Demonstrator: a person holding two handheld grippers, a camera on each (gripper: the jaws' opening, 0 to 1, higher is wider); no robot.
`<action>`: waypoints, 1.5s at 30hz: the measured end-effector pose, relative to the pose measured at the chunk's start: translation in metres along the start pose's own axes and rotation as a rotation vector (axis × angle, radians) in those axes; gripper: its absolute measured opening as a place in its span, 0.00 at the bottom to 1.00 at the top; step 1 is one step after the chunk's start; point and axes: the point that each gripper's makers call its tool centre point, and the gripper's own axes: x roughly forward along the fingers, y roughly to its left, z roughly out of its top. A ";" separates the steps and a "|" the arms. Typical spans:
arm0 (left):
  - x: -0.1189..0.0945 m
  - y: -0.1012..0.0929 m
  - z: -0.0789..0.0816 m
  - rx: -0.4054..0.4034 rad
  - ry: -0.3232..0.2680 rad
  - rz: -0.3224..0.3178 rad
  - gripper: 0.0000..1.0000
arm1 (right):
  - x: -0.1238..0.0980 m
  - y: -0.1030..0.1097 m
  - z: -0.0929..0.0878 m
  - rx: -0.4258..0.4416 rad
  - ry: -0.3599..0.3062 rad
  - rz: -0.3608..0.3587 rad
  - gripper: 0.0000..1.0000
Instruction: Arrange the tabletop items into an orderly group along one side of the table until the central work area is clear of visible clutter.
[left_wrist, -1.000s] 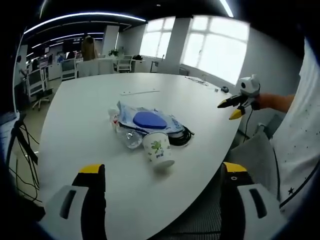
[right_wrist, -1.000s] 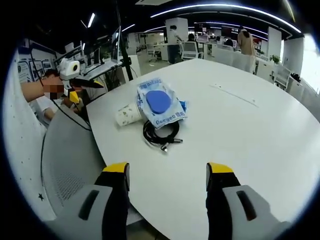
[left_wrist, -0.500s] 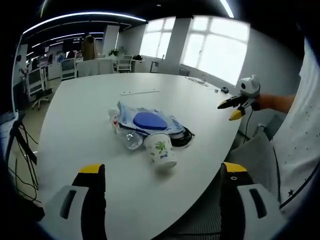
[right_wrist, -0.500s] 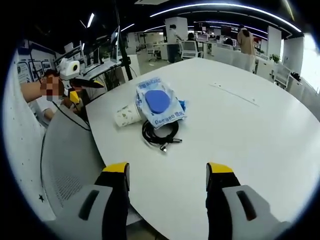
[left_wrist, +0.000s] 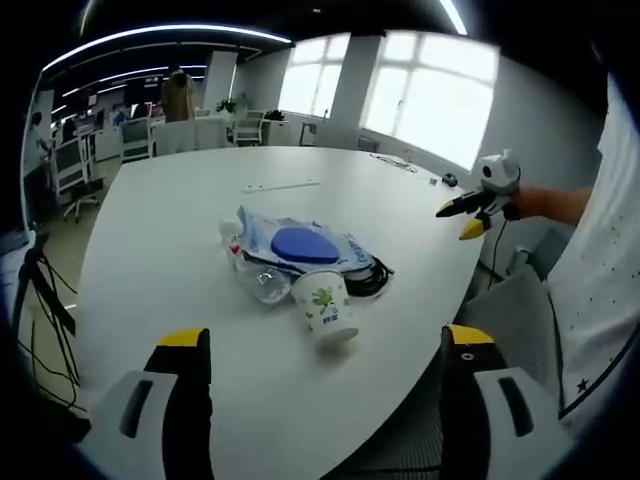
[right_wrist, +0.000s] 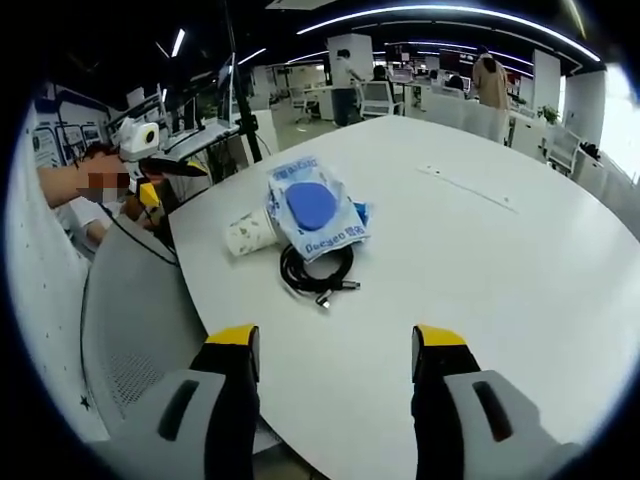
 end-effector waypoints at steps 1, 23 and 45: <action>0.000 0.001 0.001 0.002 0.001 0.001 0.98 | 0.001 0.000 0.001 0.000 0.000 0.001 0.60; 0.015 0.019 0.026 0.045 -0.004 -0.014 0.97 | 0.022 -0.004 0.026 -0.001 -0.026 0.024 0.59; 0.040 0.036 0.048 0.072 -0.003 -0.034 0.96 | 0.050 -0.011 0.048 0.048 -0.052 0.042 0.55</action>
